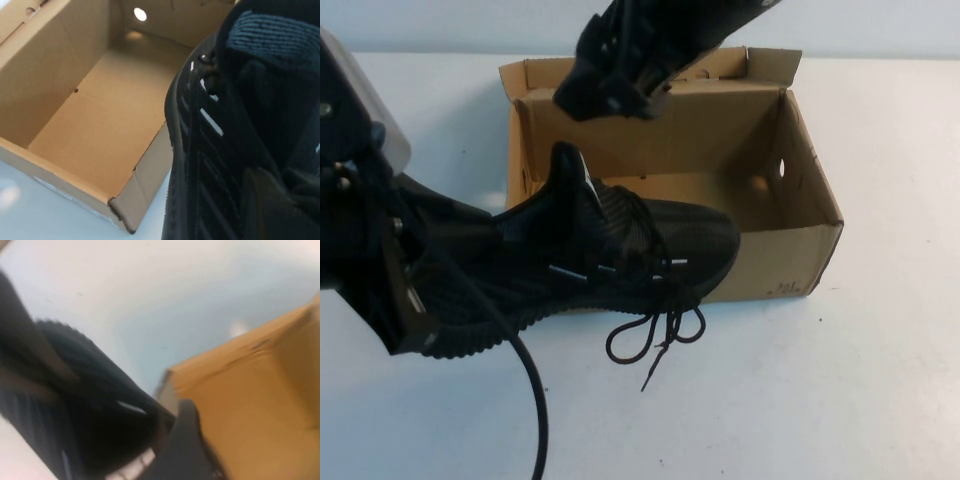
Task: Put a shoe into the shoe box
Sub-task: Hand over the shoe
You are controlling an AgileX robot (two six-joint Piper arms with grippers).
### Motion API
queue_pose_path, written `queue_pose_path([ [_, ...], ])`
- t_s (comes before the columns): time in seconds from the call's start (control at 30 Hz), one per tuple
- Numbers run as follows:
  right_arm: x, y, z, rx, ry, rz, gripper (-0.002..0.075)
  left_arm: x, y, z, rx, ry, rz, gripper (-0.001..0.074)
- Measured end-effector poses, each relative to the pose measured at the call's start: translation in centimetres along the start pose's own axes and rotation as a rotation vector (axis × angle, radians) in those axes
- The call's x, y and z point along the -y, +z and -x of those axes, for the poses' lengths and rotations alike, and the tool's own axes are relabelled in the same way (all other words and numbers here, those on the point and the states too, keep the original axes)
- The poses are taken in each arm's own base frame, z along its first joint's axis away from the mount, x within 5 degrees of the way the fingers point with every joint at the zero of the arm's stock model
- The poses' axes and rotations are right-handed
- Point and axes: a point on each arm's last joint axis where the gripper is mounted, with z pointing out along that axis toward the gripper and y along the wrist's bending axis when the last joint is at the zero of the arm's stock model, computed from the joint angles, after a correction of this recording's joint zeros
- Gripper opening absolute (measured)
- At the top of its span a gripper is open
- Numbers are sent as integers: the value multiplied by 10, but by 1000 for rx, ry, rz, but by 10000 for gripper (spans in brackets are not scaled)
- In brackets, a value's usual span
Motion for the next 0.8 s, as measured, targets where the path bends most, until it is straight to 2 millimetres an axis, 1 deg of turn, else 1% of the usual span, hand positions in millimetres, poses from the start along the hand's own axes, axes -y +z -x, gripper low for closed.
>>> queue_pose_path([
  [0.13,-8,-33,1,39,-185,-47,489,-2,-3,6,12,8,7,36],
  [0.23,-15,-53,-2,55,-251,-63,476,-3,-7,12,25,10,11,36],
  [0.3,-18,-62,-8,42,-281,-81,474,-3,-10,15,34,12,12,36],
  [0.37,-22,-63,-17,16,-316,-74,472,-2,-12,17,37,13,2,36],
  [0.53,-32,-55,-42,-51,-398,3,470,-2,-9,19,11,16,-44,36],
  [0.63,-39,-51,-54,-66,-379,56,470,-1,-8,18,-10,17,-79,36],
  [0.7,-42,-45,-60,-79,-348,93,470,0,-8,18,-21,25,-98,36],
  [0.8,-46,-37,-65,-77,-304,145,470,3,-9,16,-35,39,-130,36],
])
